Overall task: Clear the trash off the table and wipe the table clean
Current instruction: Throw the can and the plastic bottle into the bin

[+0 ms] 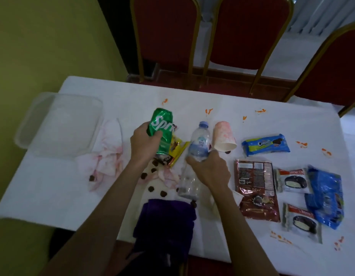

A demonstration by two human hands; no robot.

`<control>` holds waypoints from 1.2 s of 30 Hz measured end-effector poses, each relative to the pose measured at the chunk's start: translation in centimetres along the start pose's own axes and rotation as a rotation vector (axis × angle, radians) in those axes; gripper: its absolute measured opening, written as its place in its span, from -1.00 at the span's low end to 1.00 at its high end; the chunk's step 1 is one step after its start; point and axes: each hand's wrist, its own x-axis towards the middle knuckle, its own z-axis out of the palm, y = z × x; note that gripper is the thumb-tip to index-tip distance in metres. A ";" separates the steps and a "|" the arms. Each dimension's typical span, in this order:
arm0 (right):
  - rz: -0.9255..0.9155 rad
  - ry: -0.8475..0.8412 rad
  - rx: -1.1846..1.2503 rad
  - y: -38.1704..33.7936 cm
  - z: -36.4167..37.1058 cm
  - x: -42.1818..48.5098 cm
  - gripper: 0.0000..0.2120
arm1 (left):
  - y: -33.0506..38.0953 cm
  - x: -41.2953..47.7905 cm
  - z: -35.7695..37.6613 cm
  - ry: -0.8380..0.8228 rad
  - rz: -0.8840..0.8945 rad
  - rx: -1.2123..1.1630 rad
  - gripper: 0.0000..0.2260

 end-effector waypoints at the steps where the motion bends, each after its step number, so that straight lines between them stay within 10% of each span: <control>1: -0.026 -0.009 0.013 -0.8 0.0 -0.9 -0.35 | -1.1 -0.9 -1.2 0.010 -0.034 -0.050 -0.82; 21: -0.455 -0.543 -0.151 -13.8 28.1 -28.7 -0.53 | -28.9 -17.1 -30.9 0.362 -0.473 -0.404 -0.74; 36: -0.435 -0.919 -0.434 -11.3 45.1 -31.6 -0.51 | -45.7 -22.7 -33.5 0.374 -0.822 -0.369 -0.67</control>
